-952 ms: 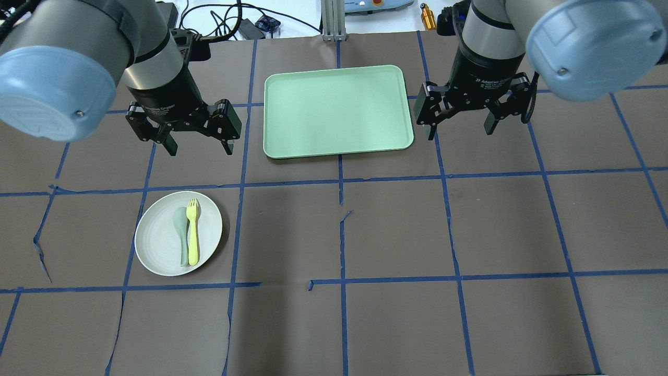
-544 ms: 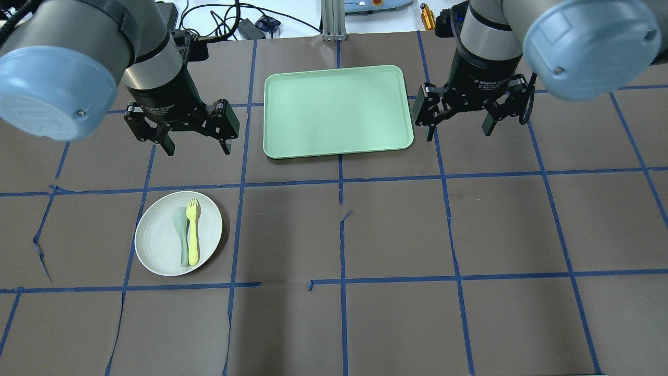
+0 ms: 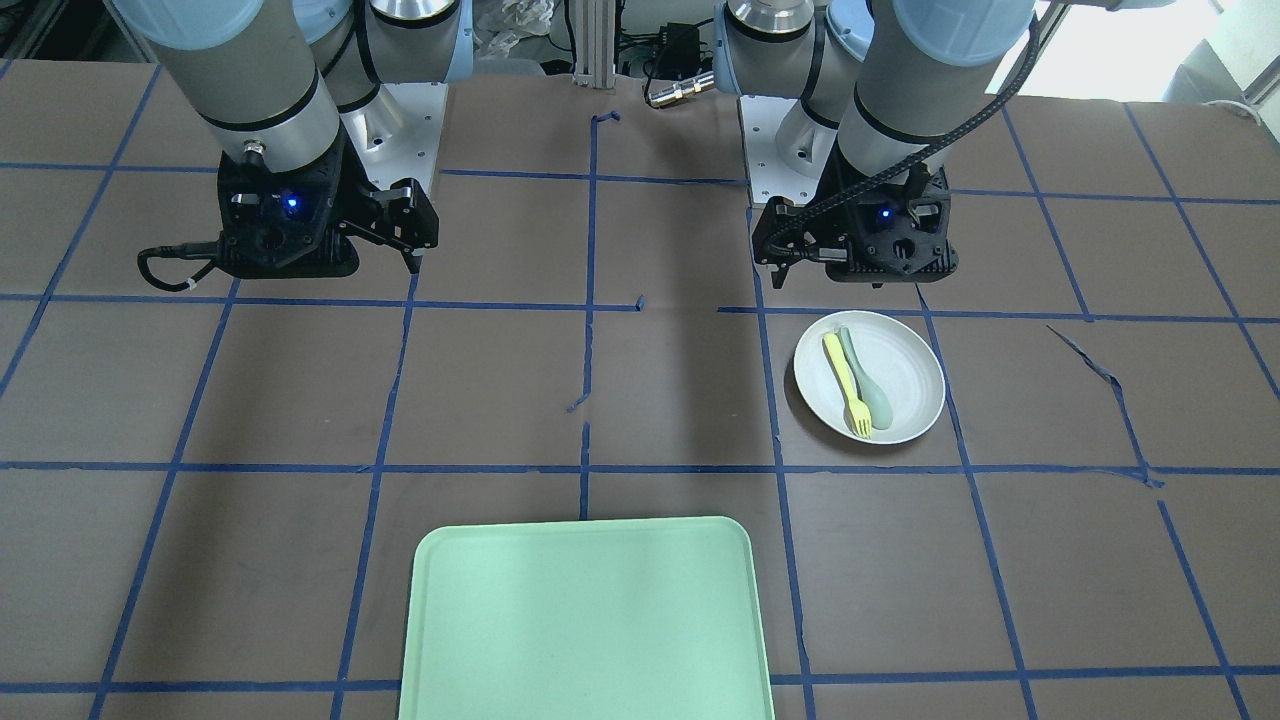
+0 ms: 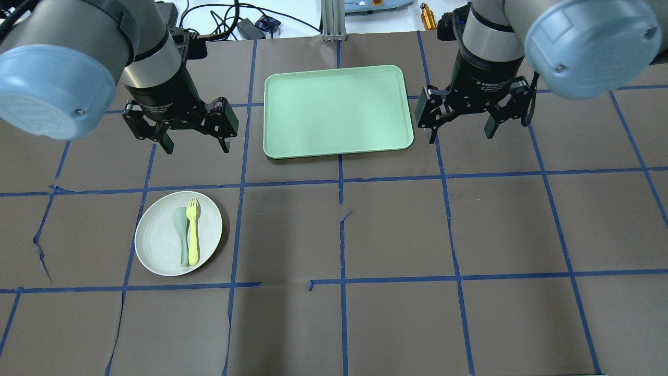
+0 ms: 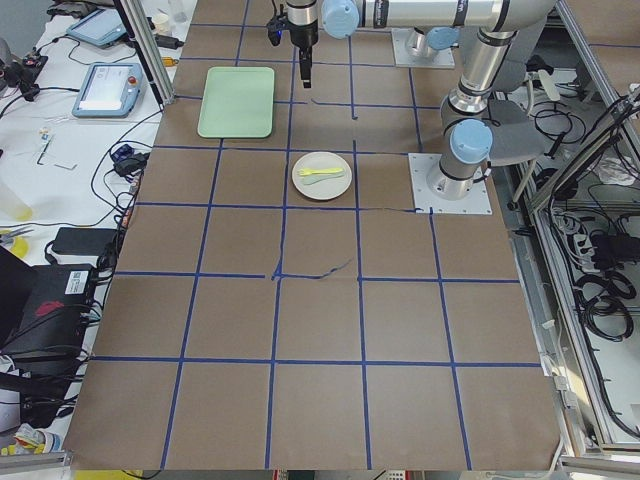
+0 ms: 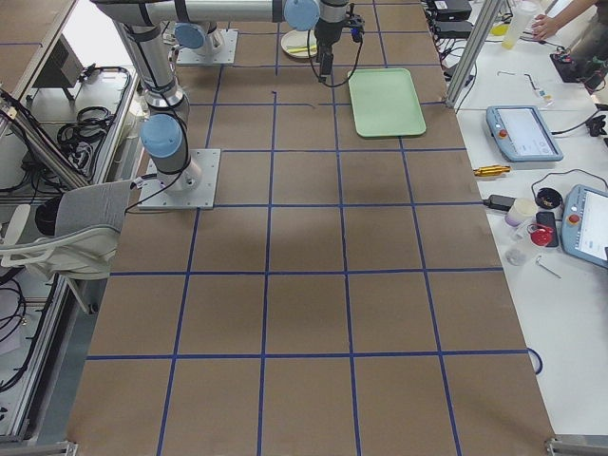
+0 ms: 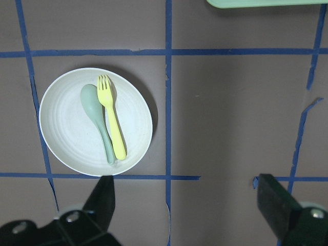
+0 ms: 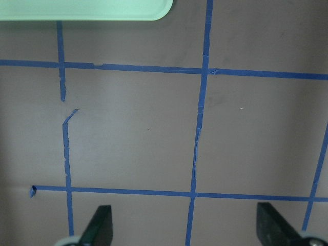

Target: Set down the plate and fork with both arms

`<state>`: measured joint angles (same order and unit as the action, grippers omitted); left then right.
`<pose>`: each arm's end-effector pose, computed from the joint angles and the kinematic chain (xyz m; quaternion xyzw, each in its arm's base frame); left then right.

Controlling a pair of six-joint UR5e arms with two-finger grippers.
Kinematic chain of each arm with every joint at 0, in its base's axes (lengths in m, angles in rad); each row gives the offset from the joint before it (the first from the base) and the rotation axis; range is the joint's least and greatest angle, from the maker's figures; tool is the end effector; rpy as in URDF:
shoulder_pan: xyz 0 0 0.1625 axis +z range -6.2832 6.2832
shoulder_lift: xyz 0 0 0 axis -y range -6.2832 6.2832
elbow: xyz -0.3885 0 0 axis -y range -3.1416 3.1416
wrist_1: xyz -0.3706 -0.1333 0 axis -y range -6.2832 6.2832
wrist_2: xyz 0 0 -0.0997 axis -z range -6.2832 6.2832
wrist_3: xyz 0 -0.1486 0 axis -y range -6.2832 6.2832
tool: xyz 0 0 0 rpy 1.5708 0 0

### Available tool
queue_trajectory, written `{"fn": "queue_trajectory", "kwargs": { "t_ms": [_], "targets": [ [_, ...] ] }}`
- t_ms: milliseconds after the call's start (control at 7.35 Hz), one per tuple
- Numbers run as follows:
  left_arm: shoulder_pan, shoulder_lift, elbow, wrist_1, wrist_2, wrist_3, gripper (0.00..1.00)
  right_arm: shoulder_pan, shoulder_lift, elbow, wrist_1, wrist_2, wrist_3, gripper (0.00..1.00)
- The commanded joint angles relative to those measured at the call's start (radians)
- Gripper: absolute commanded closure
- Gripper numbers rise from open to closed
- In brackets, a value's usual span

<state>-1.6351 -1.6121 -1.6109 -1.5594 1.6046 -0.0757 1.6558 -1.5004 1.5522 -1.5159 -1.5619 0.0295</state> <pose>-0.1585 -0.4653 0.3654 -0.0051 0.9992 0.0337 0.0193 0.1750 -0.4676 0.3725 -0.0275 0.9982 0.0535 0.0014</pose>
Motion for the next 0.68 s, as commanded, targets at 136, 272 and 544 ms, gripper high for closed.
{"fn": "queue_trajectory", "kwargs": {
  "t_ms": [136,272,544],
  "targets": [
    [0.000,0.006,0.000,0.004,-0.005,0.001,0.00,-0.001,0.012,0.000,-0.007,0.010,0.007,0.00],
    [-0.002,-0.003,-0.003,0.004,-0.002,-0.001,0.00,-0.001,0.012,0.000,-0.010,0.011,0.006,0.00],
    [-0.002,-0.002,-0.003,-0.002,0.000,-0.003,0.00,0.001,0.020,0.002,-0.012,0.010,0.007,0.00]
  ]
}}
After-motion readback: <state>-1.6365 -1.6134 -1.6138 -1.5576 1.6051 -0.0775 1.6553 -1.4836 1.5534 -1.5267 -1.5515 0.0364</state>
